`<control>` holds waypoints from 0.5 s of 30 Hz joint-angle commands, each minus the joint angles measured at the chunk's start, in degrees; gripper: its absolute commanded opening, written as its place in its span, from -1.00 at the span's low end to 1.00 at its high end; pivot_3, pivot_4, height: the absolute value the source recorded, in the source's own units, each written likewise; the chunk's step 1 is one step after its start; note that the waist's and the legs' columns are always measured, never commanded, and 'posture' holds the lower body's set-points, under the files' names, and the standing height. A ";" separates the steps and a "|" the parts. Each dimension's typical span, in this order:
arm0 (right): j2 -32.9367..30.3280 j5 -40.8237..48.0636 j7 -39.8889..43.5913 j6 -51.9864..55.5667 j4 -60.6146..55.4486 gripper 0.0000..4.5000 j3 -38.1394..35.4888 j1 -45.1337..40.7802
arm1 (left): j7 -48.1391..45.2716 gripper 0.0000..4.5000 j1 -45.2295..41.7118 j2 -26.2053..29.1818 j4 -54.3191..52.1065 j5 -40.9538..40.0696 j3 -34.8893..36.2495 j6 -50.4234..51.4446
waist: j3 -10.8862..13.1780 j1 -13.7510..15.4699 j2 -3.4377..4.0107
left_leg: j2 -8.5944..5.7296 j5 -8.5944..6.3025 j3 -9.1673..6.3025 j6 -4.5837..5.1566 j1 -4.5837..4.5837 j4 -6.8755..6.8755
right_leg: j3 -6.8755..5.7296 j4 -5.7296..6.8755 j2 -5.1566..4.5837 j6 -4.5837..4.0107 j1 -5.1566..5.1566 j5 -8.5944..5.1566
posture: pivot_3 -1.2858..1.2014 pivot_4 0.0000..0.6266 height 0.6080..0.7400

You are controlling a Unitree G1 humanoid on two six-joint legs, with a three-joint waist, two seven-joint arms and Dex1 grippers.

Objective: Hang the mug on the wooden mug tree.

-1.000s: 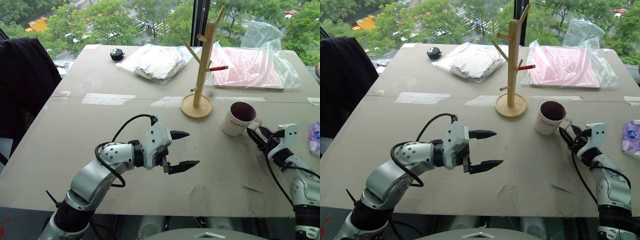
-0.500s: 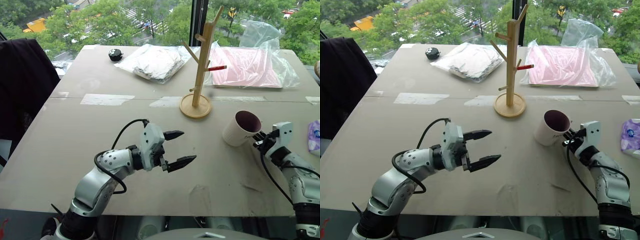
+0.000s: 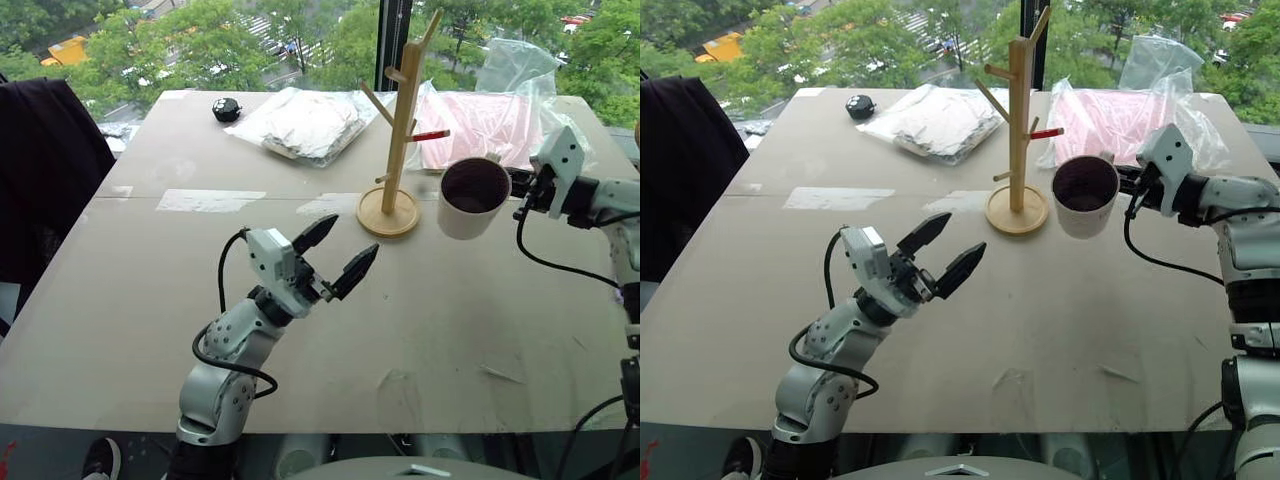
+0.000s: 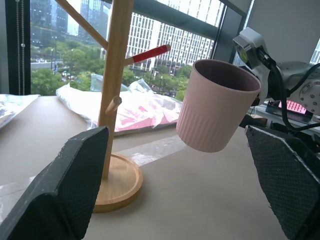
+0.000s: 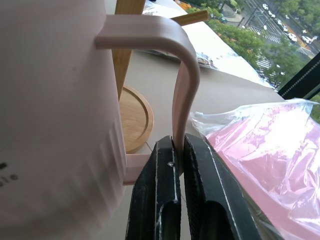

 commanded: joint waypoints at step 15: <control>4.11 -13.09 8.85 -19.63 25.84 -0.99 7.81 -26.70 | 1.35 1.00 -2.48 -0.67 -1.89 0.41 -1.67 -5.14 | 0.09 -0.08 0.06 | 0.01 0.01 0.00 -0.03 -0.05 -0.05 | -0.08 0.00 -0.21 -0.01 -0.09 0.00 | 0.03 -0.52 1.00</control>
